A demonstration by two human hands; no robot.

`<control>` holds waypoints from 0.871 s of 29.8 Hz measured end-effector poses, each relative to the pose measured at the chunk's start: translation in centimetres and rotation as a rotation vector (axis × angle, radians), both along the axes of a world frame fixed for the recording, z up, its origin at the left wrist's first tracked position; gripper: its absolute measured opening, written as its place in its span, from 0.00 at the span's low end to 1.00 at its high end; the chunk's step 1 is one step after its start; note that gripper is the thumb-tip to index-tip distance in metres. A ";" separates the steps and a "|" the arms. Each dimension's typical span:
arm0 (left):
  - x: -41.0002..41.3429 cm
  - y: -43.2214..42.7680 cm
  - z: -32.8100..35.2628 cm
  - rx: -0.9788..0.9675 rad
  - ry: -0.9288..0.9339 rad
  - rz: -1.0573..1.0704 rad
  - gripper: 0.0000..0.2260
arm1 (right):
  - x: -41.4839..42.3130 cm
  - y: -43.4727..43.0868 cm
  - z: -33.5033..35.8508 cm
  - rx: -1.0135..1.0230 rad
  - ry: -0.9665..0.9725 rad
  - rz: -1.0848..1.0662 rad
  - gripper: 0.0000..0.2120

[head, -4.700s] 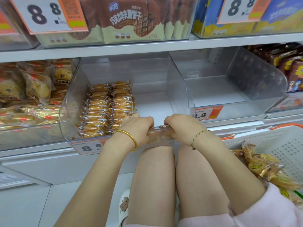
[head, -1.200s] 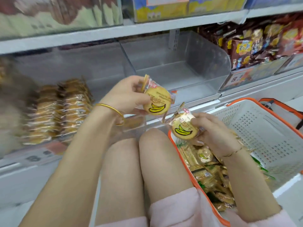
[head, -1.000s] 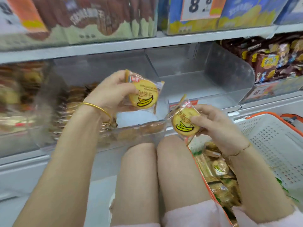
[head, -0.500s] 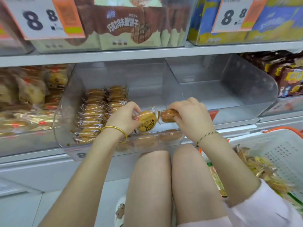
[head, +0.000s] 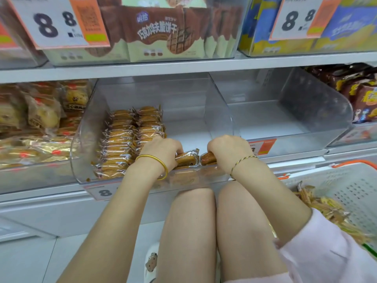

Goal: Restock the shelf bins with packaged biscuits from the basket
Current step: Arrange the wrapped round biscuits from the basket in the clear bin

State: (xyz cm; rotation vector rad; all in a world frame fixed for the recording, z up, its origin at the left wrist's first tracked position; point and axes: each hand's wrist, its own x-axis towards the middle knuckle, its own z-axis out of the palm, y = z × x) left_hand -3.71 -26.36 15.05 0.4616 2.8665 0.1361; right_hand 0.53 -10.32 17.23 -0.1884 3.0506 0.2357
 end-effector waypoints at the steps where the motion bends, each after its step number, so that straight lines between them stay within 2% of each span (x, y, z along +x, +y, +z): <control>1: -0.1 0.0 0.0 -0.009 0.000 0.003 0.14 | -0.1 -0.1 0.1 0.000 -0.017 -0.010 0.14; 6: 0.1 0.3 0.2 -0.058 0.049 -0.012 0.14 | -0.1 -0.7 0.6 -0.035 -0.056 -0.076 0.15; 14: 0.2 0.1 0.7 -0.092 0.030 -0.020 0.15 | -0.3 -1.2 1.1 -0.109 -0.074 -0.169 0.14; 22: 0.4 0.7 0.8 -0.138 0.084 -0.104 0.17 | 0.1 -1.2 0.6 -0.093 -0.043 -0.154 0.14; 26: 0.1 1.1 1.1 -0.191 0.043 -0.129 0.19 | 0.0 -1.2 0.5 -0.087 -0.051 -0.139 0.13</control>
